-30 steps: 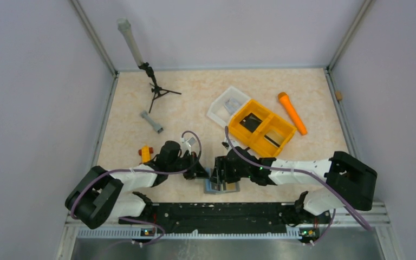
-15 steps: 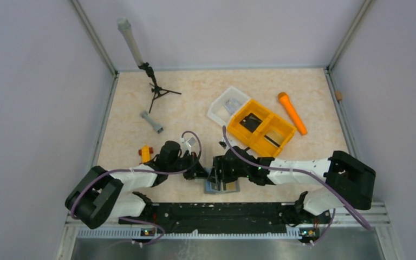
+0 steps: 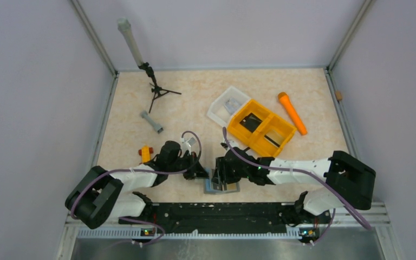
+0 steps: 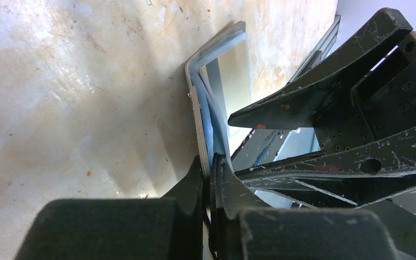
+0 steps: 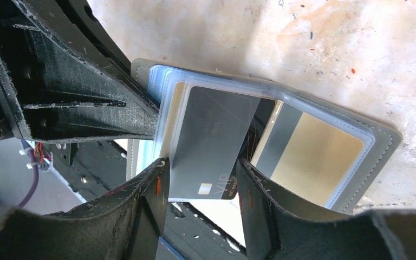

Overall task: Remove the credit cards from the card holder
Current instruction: Remove the credit card from the card holder.

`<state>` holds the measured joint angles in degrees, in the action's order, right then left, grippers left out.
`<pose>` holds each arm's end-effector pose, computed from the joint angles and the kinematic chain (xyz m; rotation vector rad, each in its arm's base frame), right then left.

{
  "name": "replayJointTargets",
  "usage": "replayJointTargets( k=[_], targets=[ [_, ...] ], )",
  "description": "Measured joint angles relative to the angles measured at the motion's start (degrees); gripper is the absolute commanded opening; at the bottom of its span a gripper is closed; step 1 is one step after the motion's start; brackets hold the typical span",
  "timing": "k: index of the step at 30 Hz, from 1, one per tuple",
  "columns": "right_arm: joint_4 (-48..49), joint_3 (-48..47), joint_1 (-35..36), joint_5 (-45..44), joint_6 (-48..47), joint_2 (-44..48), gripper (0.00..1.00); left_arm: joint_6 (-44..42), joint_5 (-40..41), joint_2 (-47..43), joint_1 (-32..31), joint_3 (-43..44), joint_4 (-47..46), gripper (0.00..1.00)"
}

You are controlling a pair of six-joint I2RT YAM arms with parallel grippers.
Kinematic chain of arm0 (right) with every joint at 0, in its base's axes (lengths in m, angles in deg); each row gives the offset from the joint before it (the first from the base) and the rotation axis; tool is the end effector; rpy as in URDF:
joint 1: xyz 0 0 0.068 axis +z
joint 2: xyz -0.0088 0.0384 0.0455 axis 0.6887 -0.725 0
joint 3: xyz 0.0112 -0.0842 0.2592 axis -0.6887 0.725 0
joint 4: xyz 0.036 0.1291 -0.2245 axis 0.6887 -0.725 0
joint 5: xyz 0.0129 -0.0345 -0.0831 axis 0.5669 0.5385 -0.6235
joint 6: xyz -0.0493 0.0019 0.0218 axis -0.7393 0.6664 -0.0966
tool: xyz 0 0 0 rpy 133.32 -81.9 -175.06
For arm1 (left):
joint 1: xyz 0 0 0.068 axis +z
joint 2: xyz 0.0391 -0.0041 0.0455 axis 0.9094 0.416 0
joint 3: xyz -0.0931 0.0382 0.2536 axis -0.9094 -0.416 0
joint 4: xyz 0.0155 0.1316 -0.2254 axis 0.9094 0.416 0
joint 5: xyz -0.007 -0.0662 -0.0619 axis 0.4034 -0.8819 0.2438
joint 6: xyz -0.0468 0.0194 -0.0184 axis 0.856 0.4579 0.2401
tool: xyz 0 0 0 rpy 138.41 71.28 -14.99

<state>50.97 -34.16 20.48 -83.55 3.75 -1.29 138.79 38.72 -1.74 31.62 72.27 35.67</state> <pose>0.1197 0.2446 0.1705 -0.3268 2.5363 0.8814 0.1589 -0.1321 0.1314 0.0402 2.5205 -1.4386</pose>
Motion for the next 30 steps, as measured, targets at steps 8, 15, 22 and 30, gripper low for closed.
replayJointTargets(
  k=[8,15,22,30],
  targets=[
    [-4.48,-1.03,0.02,-2.16,-0.63,2.12,0.48,0.00,0.02,0.00,0.00,0.02,0.07,0.00],
    [-9.77,-3.10,0.11,-4.15,-1.62,2.93,0.47,-0.04,0.22,-0.44,-0.02,0.44,0.90,0.00],
    [-17.55,-3.67,0.11,-8.04,-2.40,7.21,0.48,-0.44,0.39,-0.66,-0.02,0.63,1.46,0.00],
    [-28.11,-3.58,0.09,-12.85,-2.84,15.28,0.48,-0.70,0.35,-0.66,-0.04,0.70,2.23,0.00]
  ],
)
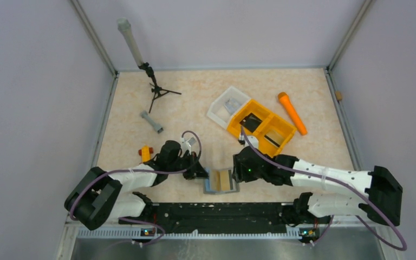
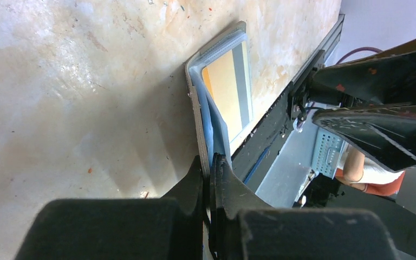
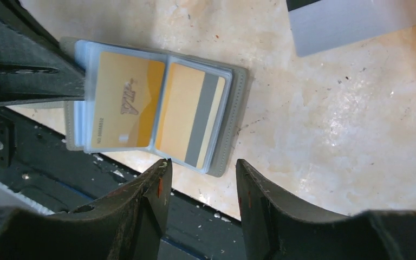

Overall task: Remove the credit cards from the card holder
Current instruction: Remove the credit card from the card holder.

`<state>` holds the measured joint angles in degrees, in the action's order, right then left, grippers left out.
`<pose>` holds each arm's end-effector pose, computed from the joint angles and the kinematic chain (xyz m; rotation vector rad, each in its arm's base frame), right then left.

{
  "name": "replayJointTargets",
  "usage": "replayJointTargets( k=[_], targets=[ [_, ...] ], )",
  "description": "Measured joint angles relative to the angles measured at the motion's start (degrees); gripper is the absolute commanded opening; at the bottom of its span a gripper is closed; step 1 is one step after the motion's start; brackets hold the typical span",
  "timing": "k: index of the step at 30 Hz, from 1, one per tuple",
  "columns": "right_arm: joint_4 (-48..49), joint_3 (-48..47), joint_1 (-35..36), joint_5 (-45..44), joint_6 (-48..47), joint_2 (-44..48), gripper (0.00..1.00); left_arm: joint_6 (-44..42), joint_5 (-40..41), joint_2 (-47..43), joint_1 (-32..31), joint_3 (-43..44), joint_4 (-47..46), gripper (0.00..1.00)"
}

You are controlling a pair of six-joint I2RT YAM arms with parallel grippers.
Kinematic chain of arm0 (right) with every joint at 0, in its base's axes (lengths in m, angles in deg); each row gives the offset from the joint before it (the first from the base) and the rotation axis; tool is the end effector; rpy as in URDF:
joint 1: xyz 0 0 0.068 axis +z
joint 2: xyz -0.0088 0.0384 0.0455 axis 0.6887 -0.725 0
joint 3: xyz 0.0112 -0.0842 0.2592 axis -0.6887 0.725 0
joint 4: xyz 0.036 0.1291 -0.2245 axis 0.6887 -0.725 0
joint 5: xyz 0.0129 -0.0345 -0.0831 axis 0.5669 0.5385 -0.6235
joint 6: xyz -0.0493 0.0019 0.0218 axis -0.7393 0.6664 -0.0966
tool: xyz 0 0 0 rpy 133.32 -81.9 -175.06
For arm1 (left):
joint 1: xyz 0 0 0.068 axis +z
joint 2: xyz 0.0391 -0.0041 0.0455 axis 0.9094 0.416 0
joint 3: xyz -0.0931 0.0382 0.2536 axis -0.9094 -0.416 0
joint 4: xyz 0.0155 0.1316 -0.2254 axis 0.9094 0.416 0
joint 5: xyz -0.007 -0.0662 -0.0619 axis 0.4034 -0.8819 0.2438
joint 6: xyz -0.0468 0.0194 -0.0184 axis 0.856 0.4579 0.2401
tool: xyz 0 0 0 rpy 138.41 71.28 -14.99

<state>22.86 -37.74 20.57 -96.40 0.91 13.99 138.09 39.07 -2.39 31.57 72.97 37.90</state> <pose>0.1037 0.1946 0.2164 -0.2993 2.5330 0.5076 0.1591 -0.1323 0.1335 0.0451 2.5316 -1.4219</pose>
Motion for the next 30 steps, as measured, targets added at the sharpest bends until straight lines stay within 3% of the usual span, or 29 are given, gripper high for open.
replayJointTargets(
  k=[2,9,16,20,22,25,30],
  targets=[
    [-0.09,0.02,-0.13,0.26,-0.33,1.53,0.45,-0.04,0.00,0.00,0.00,0.07,0.17,0.01],
    [17.09,7.39,-3.82,9.62,1.05,2.89,0.31,-0.17,-0.22,0.07,0.00,0.15,0.31,0.29],
    [31.61,13.14,-5.84,16.09,4.37,-8.74,0.12,0.48,-0.79,-0.07,0.85,0.07,0.44,0.54],
    [37.83,13.14,-5.86,18.53,5.49,-14.16,0.10,2.03,-2.45,-0.81,2.89,-1.62,-2.45,0.62],
    [39.74,13.14,-5.88,19.23,5.84,-15.26,0.10,2.71,-3.02,-1.66,3.85,-2.80,-3.43,0.71],
    [40.92,13.14,-5.88,19.76,5.97,-15.93,0.10,3.37,-3.34,-3.78,5.01,-4.13,-3.87,0.72],
    [41.35,13.14,-5.88,19.89,5.97,-16.04,0.09,3.58,-3.87,-6.01,5.42,-4.61,-3.98,0.59]
  ],
)
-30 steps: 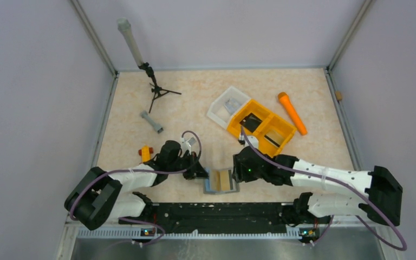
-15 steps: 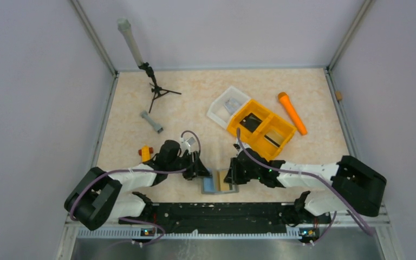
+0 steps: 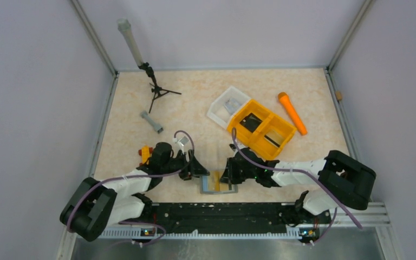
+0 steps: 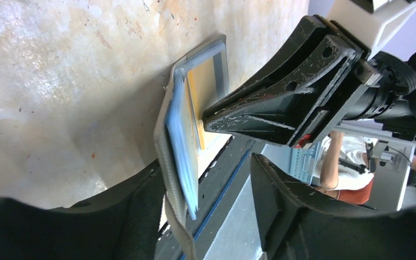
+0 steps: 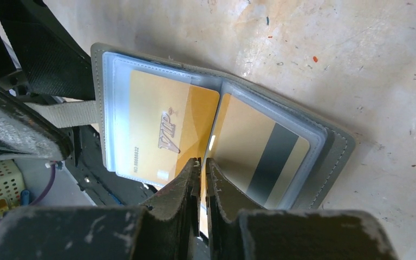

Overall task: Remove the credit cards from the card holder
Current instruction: Remove the credit card from the card holder.

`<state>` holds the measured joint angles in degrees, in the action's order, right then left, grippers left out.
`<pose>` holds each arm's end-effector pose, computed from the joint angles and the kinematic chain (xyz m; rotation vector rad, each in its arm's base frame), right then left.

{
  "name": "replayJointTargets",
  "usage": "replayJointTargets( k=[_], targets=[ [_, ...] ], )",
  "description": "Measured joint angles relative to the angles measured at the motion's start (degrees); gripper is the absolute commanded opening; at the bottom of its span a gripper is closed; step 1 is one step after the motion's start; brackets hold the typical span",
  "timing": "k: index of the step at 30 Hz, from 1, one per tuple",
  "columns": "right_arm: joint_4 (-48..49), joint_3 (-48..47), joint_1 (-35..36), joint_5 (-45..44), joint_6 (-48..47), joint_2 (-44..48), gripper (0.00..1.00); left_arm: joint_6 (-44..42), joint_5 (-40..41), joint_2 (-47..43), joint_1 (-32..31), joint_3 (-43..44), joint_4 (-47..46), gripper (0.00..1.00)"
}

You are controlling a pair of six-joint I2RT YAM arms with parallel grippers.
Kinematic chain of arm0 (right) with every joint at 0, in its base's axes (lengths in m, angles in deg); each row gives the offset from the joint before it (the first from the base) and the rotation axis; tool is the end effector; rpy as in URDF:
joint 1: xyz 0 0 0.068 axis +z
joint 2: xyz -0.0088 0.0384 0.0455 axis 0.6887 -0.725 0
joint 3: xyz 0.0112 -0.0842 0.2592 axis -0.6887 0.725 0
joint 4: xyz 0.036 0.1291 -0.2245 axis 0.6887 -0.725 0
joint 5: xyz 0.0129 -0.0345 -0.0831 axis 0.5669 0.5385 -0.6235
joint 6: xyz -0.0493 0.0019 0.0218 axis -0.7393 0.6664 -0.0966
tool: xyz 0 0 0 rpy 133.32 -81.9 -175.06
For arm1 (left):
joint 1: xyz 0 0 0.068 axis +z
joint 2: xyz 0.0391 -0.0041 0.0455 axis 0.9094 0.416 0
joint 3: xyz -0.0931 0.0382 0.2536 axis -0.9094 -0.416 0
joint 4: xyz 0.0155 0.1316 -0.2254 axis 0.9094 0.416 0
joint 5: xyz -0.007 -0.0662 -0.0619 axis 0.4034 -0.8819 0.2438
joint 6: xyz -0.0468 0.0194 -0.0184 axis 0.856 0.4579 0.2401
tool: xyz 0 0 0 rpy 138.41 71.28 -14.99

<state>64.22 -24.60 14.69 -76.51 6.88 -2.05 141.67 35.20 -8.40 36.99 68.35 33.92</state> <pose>0.1300 0.2175 0.1382 -0.1986 2.5534 1.0219 0.1547 -0.1100 0.1366 -0.0532 2.4320 -1.5119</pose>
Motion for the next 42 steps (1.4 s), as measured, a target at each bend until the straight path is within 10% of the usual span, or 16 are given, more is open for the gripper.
replayJointTargets(
  k=[13,17,23,42],
  targets=[
    [-0.39,0.00,0.00,-0.28,0.15,1.46,0.09,0.04,-2.60,9.07,0.00,0.04,-3.80,0.00],
    [-1.33,0.37,-0.50,-0.46,0.28,3.96,0.12,-1.16,-2.60,9.07,-0.02,0.17,-3.50,0.00],
    [-0.48,3.61,-3.72,0.98,1.20,7.02,0.54,-2.14,-3.61,9.07,0.00,0.15,-4.63,0.00],
    [17.18,12.07,-9.64,15.56,9.64,14.91,0.65,13.18,-8.48,9.09,0.04,-3.72,-30.12,0.00]
  ],
)
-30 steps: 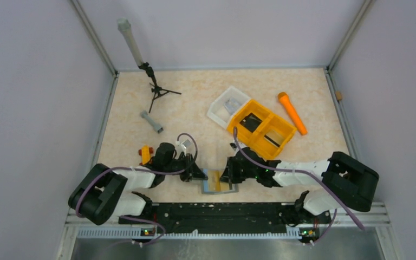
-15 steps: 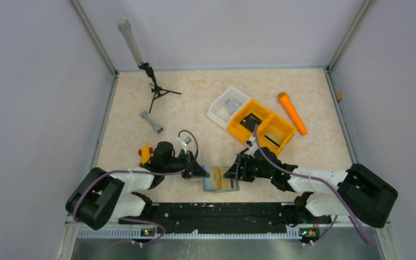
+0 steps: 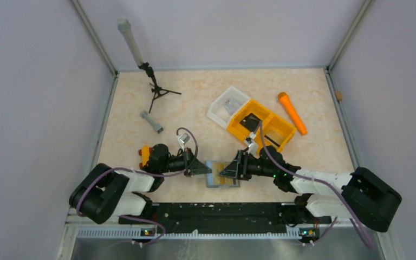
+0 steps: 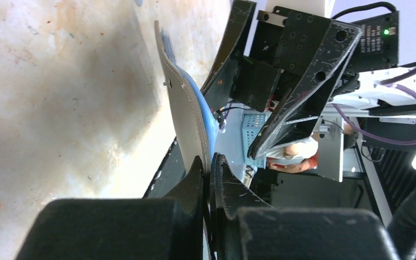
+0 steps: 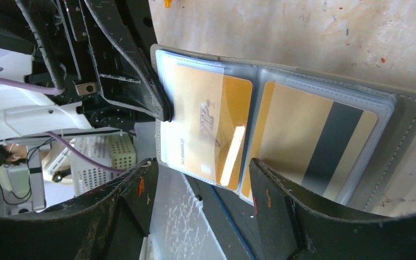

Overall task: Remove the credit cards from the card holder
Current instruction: Remove the credit card from the card holder.

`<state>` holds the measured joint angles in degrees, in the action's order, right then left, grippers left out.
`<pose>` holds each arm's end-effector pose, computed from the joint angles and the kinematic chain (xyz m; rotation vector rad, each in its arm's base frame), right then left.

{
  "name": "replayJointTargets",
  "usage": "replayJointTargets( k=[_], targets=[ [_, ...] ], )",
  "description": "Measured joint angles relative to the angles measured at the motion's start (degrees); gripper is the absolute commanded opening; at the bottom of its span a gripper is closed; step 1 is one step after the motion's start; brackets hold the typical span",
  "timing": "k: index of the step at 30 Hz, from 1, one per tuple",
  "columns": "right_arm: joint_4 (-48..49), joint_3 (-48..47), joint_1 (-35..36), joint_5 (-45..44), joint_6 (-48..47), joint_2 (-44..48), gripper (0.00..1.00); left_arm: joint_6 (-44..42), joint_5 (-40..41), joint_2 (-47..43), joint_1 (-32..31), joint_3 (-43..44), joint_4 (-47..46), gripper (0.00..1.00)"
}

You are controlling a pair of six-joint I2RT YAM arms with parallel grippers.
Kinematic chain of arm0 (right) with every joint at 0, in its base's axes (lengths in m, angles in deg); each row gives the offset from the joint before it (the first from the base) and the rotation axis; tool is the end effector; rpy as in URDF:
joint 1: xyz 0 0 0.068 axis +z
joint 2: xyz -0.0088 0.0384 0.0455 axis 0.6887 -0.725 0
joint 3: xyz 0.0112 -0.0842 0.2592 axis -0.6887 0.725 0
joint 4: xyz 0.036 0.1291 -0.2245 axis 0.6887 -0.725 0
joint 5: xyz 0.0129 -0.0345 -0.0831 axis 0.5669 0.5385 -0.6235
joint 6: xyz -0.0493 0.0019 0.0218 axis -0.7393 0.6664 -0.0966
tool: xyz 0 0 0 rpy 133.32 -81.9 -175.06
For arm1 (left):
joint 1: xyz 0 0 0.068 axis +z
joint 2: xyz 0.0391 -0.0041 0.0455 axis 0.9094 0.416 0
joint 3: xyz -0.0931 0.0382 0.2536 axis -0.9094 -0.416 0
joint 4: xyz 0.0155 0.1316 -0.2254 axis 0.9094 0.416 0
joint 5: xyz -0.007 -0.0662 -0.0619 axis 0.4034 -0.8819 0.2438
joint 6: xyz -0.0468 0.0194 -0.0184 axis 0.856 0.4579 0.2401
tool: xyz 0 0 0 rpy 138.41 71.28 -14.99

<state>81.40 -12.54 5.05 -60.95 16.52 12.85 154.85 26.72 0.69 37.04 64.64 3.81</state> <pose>0.1311 0.1688 0.1619 -0.0347 2.3104 1.5276 0.1598 -0.1168 0.1408 -0.0062 2.2340 -1.8283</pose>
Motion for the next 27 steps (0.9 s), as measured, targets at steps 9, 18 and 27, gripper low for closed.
replayJointTargets(
  k=[9,18,27],
  targets=[
    [6.34,0.00,0.00,2.97,2.73,-3.80,0.66,6.16,0.11,0.76,0.00,-1.29,-11.89,0.00],
    [12.22,0.00,0.00,5.49,5.35,-5.79,0.66,12.26,0.42,5.84,0.22,-1.95,-23.69,0.00],
    [17.35,1.92,-0.92,6.49,8.72,-7.67,0.51,17.51,0.22,12.35,0.26,-2.32,-32.06,0.00]
  ],
)
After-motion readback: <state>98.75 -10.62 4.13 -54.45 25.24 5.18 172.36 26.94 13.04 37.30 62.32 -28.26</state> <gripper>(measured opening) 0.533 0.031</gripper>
